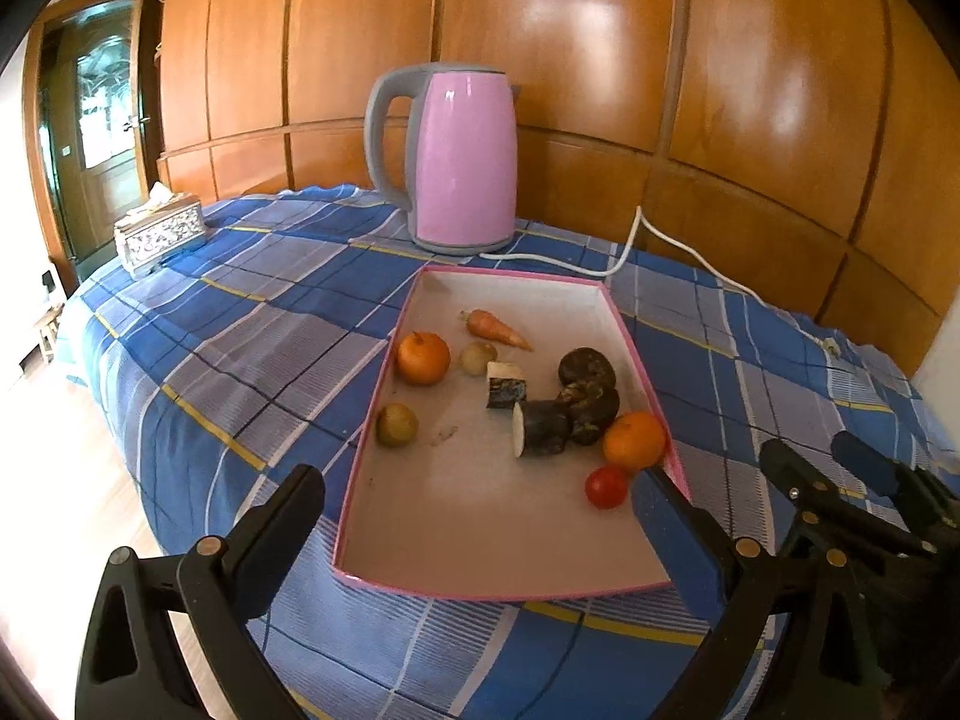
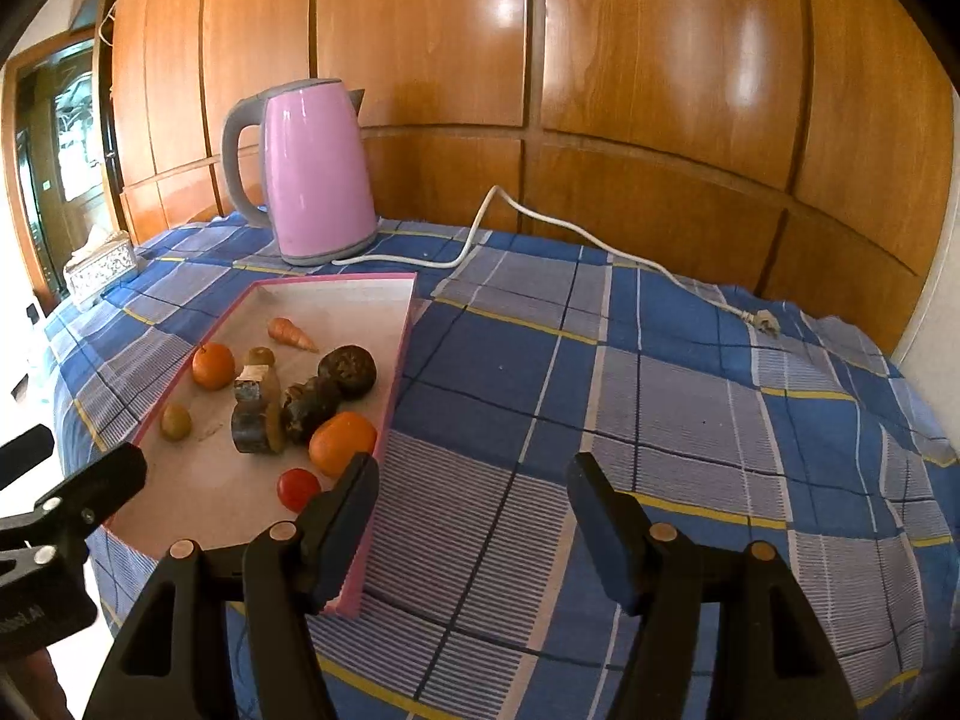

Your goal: Organize fruits

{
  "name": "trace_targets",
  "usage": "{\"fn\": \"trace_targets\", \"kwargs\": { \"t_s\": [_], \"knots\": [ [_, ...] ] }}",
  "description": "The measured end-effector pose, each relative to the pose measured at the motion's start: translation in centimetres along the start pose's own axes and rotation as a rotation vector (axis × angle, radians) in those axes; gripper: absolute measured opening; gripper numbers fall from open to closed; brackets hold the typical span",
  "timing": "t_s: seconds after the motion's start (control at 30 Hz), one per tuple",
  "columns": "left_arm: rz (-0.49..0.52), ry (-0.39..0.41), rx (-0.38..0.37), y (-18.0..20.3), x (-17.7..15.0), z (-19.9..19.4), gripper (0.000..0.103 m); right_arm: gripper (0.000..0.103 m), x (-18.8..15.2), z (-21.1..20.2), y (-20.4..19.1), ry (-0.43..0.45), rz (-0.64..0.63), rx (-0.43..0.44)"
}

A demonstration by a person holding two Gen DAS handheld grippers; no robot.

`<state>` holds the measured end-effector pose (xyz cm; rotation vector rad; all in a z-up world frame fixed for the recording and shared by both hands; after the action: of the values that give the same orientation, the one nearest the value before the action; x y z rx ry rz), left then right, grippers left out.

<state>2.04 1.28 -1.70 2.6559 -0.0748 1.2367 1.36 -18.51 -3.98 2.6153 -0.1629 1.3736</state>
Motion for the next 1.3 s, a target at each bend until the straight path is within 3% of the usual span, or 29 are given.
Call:
{"fn": "trace_targets", "kwargs": {
  "t_s": [0.4, 1.3],
  "knots": [
    [0.001, 0.019, 0.062, -0.5, -0.2, 0.0, 0.103, 0.067, -0.2, -0.5, -0.3, 0.021, -0.003, -0.007],
    [-0.008, 0.033, 0.064, -0.8, 0.1, -0.2, 0.103, 0.067, -0.2, -0.6, -1.3, 0.024, -0.038, 0.009]
  ]
}}
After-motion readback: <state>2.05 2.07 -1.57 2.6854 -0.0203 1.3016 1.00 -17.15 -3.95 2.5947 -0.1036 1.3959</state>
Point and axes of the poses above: each gripper's, at about its wrist camera, not at the fingertips, and z roughly the way its jaws point, y to its right, x to its top, the point moved 4 cm from there along z, roughly the way its jaws point, and after that the axes turned 9 degrees about -x, right-handed, at the moved point
